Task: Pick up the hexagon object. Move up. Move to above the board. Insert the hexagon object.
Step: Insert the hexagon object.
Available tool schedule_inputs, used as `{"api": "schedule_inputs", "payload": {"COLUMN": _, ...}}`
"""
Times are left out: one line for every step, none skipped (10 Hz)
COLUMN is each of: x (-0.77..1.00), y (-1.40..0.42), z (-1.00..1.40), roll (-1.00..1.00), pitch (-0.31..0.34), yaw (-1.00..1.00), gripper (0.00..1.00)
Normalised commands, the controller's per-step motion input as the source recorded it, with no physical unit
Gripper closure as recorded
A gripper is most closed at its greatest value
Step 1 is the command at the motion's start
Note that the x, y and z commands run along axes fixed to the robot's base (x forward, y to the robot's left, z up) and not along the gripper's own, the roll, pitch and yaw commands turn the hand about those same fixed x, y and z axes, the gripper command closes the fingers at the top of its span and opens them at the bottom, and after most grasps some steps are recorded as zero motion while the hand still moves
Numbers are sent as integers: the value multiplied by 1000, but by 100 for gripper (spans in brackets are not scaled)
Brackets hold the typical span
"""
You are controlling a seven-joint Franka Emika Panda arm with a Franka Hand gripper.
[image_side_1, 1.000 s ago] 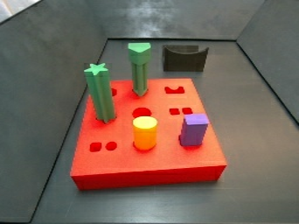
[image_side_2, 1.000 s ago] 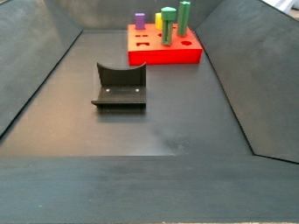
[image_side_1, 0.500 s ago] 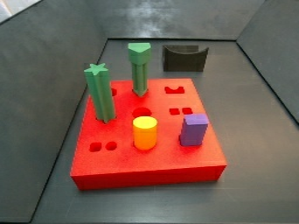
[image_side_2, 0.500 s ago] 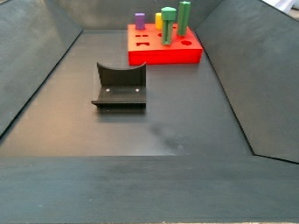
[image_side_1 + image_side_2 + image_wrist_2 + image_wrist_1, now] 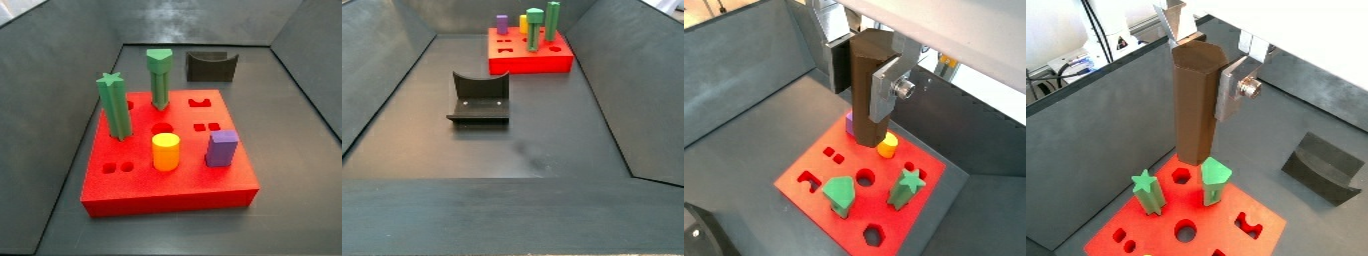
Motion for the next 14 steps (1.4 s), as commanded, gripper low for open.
{"api": "schedule_inputs", "payload": {"x": -346, "y": 257, "z": -477, "roll": 37, "pitch": -43, "yaw": 0, "gripper": 100}}
{"api": "schedule_inputs", "payload": {"x": -617, "y": 260, "z": -611, "roll": 73, "pitch": -129, "yaw": 0, "gripper": 100}}
{"api": "schedule_inputs", "payload": {"x": -623, "y": 234, "z": -706, "roll": 90, "pitch": -170, "yaw": 0, "gripper": 100}}
{"api": "schedule_inputs", "payload": {"x": -391, "y": 266, "z": -831, "roll": 70, "pitch": -107, "yaw": 0, "gripper": 100}}
{"api": "schedule_inputs", "payload": {"x": -526, "y": 217, "z": -911, "roll": 100, "pitch": -130, "yaw": 0, "gripper": 100}}
{"api": "schedule_inputs", "payload": {"x": -534, "y": 160, "z": -949, "roll": 109, "pitch": -140, "yaw": 0, "gripper": 100}}
{"api": "schedule_inputs", "payload": {"x": -286, "y": 171, "z": -1000, "roll": 109, "pitch": -104, "yaw": 57, "gripper": 100}}
{"api": "schedule_inputs", "payload": {"x": -229, "y": 14, "z": -1000, "roll": 123, "pitch": -106, "yaw": 80, "gripper": 100}}
{"api": "schedule_inputs", "payload": {"x": 100, "y": 3, "z": -806, "roll": 81, "pitch": -16, "yaw": 91, "gripper": 100}}
{"api": "schedule_inputs", "payload": {"x": 454, "y": 0, "z": -746, "roll": 59, "pitch": 0, "yaw": 86, "gripper": 100}}
{"api": "schedule_inputs", "payload": {"x": 300, "y": 0, "z": -754, "roll": 53, "pitch": -17, "yaw": 46, "gripper": 100}}
{"api": "schedule_inputs", "payload": {"x": 334, "y": 0, "z": -834, "roll": 64, "pitch": -4, "yaw": 69, "gripper": 100}}
{"api": "schedule_inputs", "payload": {"x": 106, "y": 0, "z": -849, "roll": 57, "pitch": -64, "yaw": 106, "gripper": 100}}
{"api": "schedule_inputs", "payload": {"x": 0, "y": 0, "z": -817, "roll": 73, "pitch": -123, "yaw": 97, "gripper": 100}}
